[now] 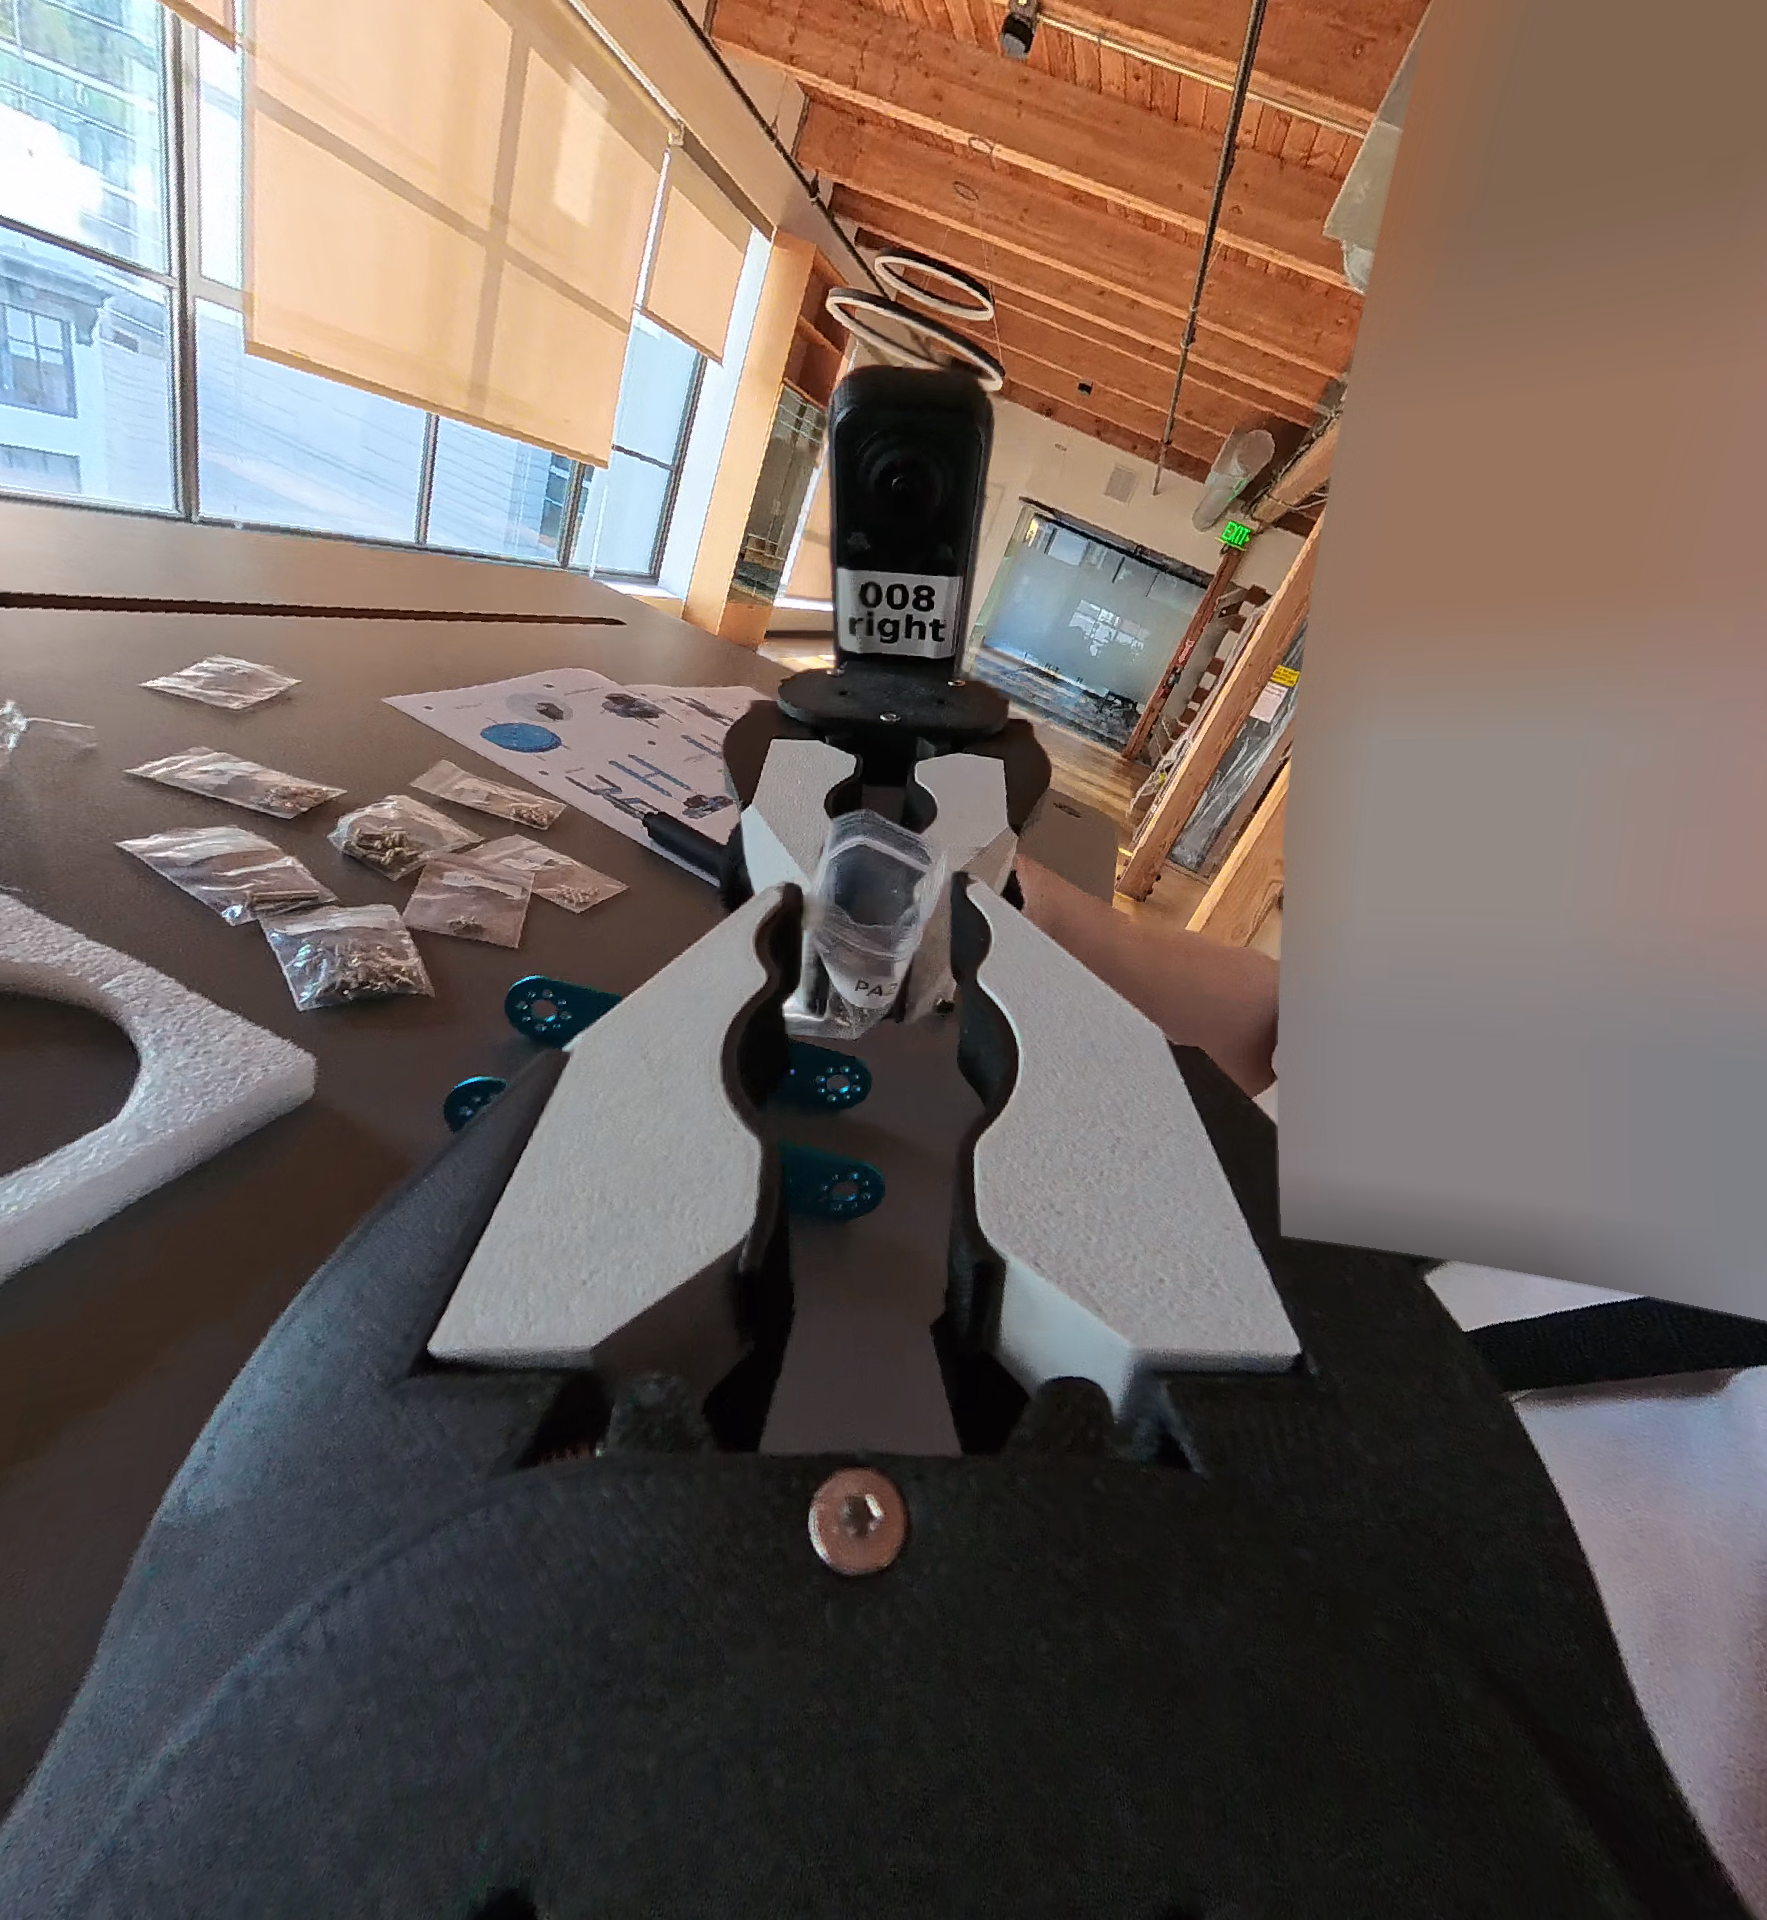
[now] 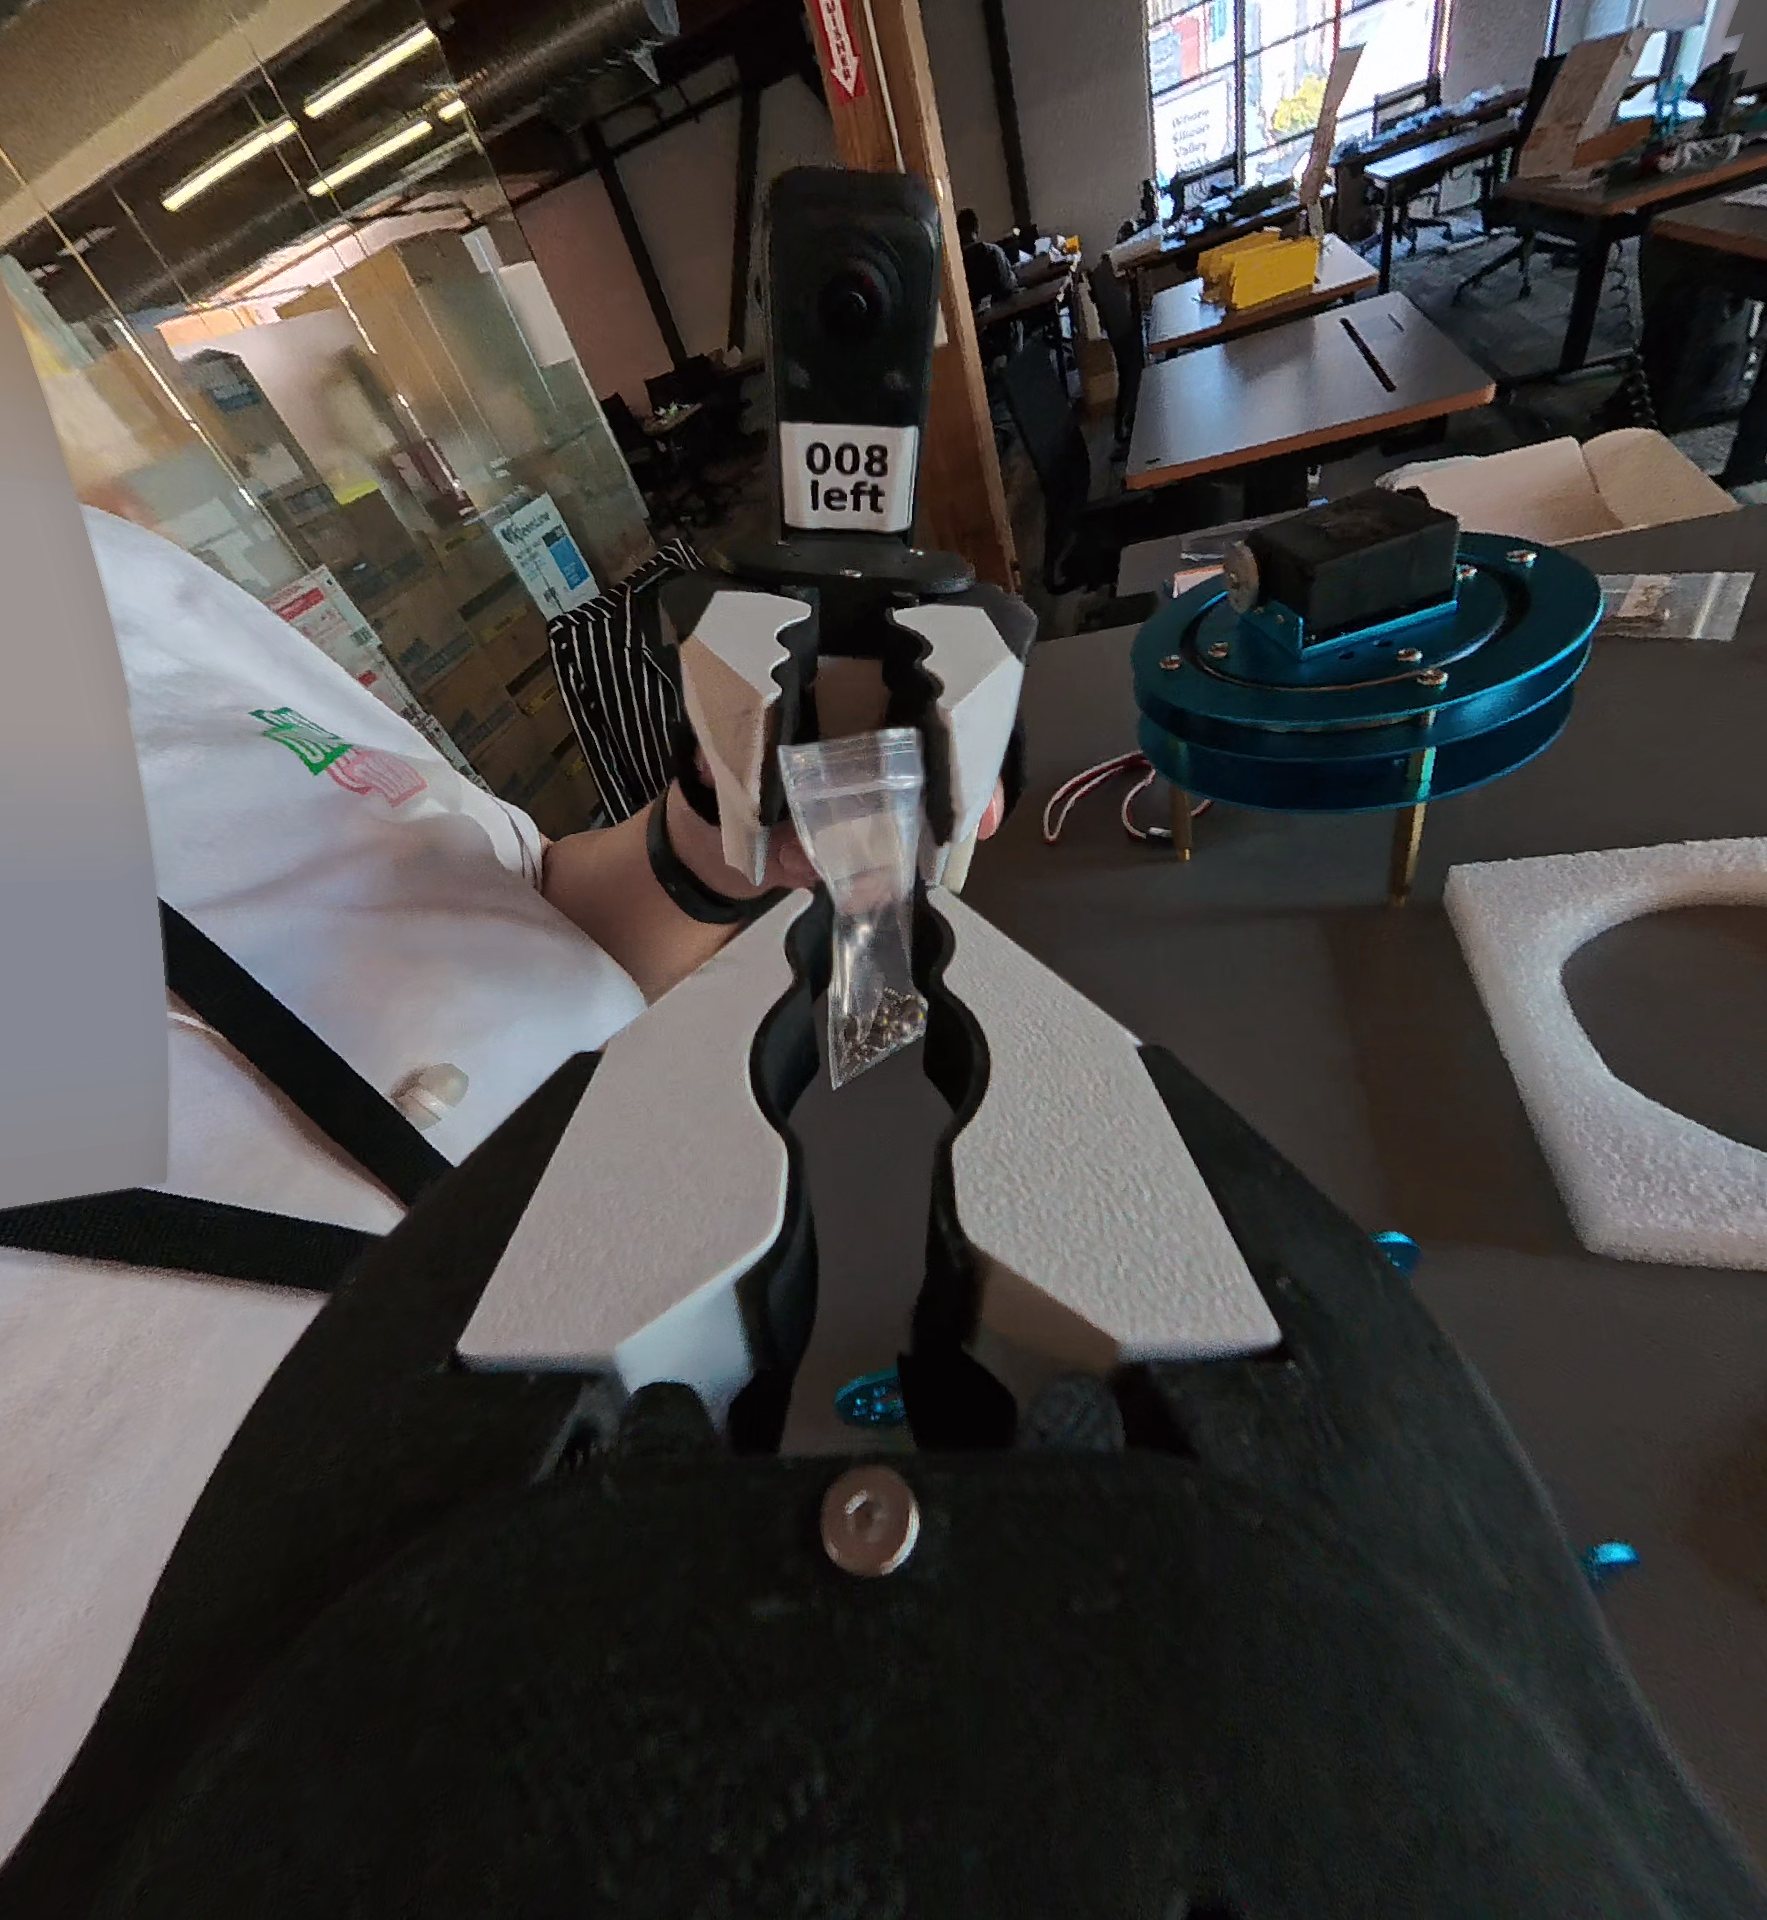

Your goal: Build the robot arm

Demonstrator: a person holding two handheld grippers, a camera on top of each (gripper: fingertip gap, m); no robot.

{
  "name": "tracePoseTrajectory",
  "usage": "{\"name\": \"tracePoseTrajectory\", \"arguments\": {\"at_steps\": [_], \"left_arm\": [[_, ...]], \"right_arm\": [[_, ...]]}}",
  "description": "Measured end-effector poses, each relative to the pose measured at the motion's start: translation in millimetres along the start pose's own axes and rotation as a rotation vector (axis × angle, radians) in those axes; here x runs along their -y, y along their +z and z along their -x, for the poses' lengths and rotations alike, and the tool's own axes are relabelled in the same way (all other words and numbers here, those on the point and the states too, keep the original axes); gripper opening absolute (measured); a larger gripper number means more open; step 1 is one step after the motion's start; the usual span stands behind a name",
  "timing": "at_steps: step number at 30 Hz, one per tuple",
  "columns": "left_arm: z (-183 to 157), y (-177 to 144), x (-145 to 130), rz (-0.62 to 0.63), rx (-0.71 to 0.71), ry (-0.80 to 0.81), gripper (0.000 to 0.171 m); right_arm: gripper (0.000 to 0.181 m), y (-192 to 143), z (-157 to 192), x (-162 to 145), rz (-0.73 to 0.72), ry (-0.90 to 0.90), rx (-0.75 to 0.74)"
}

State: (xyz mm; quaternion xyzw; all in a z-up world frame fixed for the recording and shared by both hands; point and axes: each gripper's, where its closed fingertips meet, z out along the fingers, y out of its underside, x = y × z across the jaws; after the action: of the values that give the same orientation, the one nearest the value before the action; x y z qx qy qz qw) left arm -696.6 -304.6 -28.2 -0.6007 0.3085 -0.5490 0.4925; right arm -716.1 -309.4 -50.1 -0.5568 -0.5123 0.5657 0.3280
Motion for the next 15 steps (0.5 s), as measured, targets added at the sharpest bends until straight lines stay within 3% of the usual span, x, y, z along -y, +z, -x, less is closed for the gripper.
{"name": "tracePoseTrajectory", "arguments": {"at_steps": [6,15], "left_arm": [[13,-24,0,-0.029,0.05,-0.028,0.041],[28,-94,12,-0.095,0.188,0.022,0.039]], "right_arm": [[0.014,1,-21,-17,0.165,-0.048,-0.123],[0.014,-12,-91,-32,0.532,-0.205,-0.39]]}}
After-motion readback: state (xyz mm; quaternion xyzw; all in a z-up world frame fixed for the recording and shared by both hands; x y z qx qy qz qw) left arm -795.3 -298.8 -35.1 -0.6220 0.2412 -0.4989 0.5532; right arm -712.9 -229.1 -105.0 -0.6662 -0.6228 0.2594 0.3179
